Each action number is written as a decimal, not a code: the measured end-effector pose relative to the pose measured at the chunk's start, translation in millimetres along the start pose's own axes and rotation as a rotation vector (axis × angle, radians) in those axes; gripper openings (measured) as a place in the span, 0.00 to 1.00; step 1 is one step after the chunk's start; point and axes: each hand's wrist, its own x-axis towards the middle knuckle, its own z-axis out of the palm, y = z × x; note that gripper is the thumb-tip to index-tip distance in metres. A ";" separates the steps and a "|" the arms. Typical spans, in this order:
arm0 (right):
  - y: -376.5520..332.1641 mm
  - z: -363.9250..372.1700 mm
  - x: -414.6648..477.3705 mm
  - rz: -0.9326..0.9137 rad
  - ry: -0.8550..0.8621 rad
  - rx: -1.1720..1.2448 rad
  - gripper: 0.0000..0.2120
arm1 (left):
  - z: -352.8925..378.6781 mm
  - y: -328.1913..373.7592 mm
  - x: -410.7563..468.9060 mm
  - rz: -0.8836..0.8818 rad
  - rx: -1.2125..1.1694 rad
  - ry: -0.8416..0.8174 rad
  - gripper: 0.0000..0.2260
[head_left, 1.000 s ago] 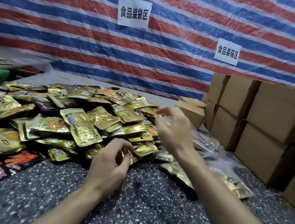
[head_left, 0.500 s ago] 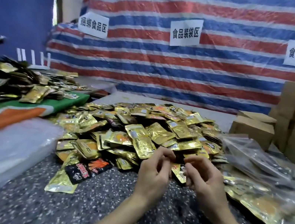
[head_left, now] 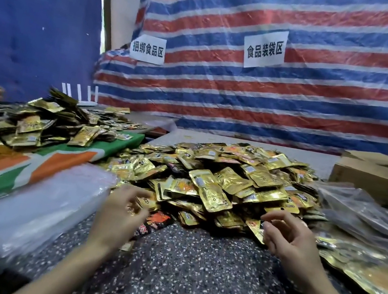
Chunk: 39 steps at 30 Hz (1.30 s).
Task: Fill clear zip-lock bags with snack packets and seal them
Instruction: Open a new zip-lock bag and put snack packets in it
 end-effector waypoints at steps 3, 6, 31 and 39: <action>-0.3 0.1 -0.1 0.000 -0.008 -0.016 0.07 | -39.9 -40.9 18.5 -0.173 0.458 0.107 0.10; -0.9 0.9 -1.1 0.012 -0.019 -0.020 0.08 | -67.6 -71.2 23.6 -0.431 0.846 -0.103 0.14; 2.8 0.6 0.9 0.088 -0.021 0.027 0.06 | -16.4 68.8 31.5 0.239 0.234 0.264 0.06; -7.4 -2.9 2.1 0.214 -0.092 0.347 0.20 | 114.9 121.6 -13.9 0.606 -0.135 -0.070 0.04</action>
